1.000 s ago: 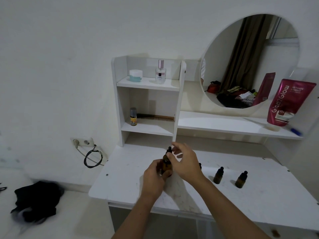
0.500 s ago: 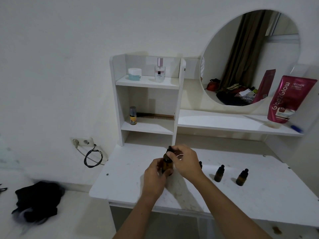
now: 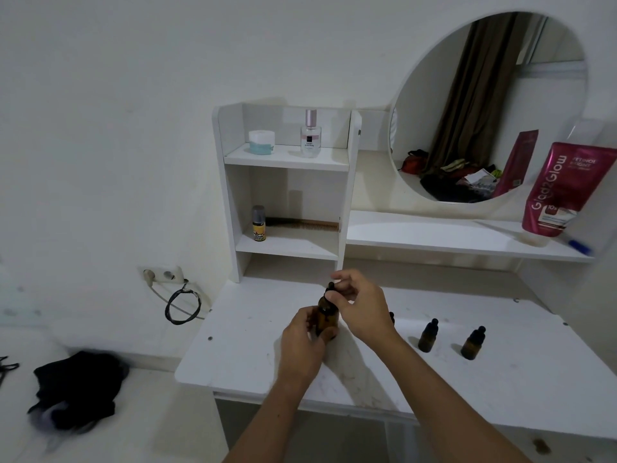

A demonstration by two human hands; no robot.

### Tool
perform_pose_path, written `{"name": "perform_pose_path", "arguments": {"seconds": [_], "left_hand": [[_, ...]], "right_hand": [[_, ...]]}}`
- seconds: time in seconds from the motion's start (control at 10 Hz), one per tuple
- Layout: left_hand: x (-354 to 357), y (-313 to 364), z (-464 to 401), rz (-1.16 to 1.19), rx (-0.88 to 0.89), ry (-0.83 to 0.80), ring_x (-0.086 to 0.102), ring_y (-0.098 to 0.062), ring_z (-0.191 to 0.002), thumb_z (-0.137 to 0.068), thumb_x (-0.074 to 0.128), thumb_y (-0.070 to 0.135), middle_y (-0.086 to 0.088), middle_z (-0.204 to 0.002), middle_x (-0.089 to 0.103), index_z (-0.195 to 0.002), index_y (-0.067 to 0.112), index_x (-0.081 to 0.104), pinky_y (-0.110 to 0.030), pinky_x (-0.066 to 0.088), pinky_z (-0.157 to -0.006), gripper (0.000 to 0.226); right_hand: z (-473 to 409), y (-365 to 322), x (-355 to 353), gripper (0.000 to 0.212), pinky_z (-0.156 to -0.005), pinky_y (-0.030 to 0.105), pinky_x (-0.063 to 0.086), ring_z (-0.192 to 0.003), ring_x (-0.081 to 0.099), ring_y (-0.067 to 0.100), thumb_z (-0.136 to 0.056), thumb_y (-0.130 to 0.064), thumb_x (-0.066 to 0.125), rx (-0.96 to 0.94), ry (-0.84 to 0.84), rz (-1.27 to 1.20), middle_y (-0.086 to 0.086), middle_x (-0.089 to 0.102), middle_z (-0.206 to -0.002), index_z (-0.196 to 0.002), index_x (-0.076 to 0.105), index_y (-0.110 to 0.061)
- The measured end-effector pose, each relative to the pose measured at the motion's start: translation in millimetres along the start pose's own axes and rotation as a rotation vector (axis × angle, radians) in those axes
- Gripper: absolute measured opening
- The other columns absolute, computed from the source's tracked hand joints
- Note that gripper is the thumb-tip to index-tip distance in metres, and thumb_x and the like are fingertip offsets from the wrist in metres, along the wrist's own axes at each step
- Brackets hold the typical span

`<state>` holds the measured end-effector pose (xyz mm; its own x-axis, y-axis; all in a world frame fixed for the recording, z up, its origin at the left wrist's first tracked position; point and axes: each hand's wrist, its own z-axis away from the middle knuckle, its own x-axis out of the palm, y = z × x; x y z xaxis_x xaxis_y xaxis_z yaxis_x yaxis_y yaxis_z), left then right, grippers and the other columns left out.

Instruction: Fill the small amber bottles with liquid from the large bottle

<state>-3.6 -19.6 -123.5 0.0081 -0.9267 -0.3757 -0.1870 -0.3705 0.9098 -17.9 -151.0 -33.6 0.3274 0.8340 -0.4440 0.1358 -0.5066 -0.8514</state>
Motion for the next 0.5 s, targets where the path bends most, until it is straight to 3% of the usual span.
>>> {"name": "perform_pose_path", "arguments": {"seconds": [0.2, 0.3, 0.4, 0.5], "left_hand": [[2.2, 2.4, 1.0, -0.025, -0.041, 0.008, 0.061, 0.002, -0.096, -0.087, 0.079, 0.032, 0.02, -0.109, 0.065, -0.123, 0.027, 0.061, -0.008, 0.045, -0.086, 0.04], [2.8, 4.8, 2.9, -0.035, -0.049, 0.011, 0.063, -0.004, -0.103, -0.088, 0.077, 0.033, 0.016, -0.114, 0.067, -0.124, 0.027, 0.061, -0.022, 0.051, -0.099, 0.041], [1.4, 5.0, 3.3, -0.033, -0.039, 0.019, 0.064, -0.005, -0.105, -0.088, 0.077, 0.034, 0.014, -0.117, 0.068, -0.125, 0.027, 0.061, -0.025, 0.051, -0.101, 0.042], [2.7, 3.2, 0.6, -0.029, -0.026, 0.031, 0.065, -0.006, -0.106, -0.086, 0.078, 0.036, 0.015, -0.117, 0.069, -0.125, 0.029, 0.061, -0.027, 0.053, -0.102, 0.043]], "right_hand": [[3.3, -5.9, 7.3, 0.028, -0.07, 0.007, 0.047, -0.084, 0.067, 0.001, -0.088, -0.017, 0.078, -0.011, 0.053, 0.033, -0.009, 0.07, -0.082, -0.103, 0.057, -0.028], [4.8, -8.1, 6.4, 0.027, -0.068, 0.005, 0.046, -0.084, 0.067, -0.001, -0.088, -0.02, 0.079, 0.0, 0.06, 0.049, -0.011, 0.07, -0.084, -0.101, 0.057, -0.029], [5.6, -2.3, 7.1, 0.027, -0.077, 0.015, 0.051, -0.087, 0.068, 0.001, -0.088, -0.022, 0.079, -0.013, 0.046, 0.06, -0.012, 0.071, -0.089, -0.105, 0.06, -0.028], [7.5, -6.8, 0.5, 0.045, -0.093, 0.026, 0.056, -0.101, 0.066, 0.007, -0.09, -0.03, 0.077, -0.023, -0.001, 0.065, -0.01, 0.069, -0.108, -0.129, 0.056, -0.023]]}}
